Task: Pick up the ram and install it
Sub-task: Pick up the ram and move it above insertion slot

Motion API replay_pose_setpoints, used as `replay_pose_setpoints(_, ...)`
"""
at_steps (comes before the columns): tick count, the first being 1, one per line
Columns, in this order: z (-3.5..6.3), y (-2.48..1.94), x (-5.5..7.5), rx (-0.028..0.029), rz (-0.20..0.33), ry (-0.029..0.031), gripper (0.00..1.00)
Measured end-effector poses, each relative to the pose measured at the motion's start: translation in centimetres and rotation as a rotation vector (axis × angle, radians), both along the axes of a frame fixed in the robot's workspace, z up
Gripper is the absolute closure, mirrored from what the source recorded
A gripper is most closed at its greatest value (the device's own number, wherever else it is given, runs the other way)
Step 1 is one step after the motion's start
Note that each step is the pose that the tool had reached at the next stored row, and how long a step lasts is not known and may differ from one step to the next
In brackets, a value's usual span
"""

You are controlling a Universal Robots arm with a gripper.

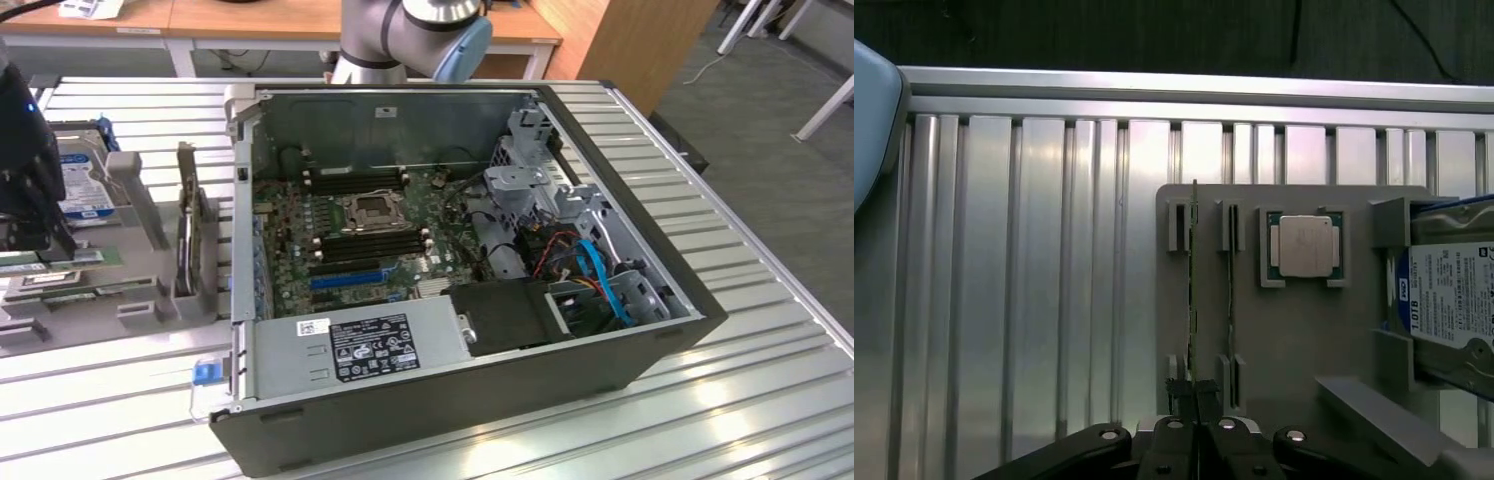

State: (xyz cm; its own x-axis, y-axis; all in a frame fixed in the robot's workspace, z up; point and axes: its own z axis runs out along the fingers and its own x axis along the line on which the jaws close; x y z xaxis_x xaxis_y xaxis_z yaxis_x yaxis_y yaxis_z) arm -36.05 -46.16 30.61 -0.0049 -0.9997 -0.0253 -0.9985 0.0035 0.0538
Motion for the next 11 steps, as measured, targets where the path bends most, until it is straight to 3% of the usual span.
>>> replay_pose_setpoints(11, 2.46, 0.0, 0.1, 0.0, 0.0, 0.0, 0.89)
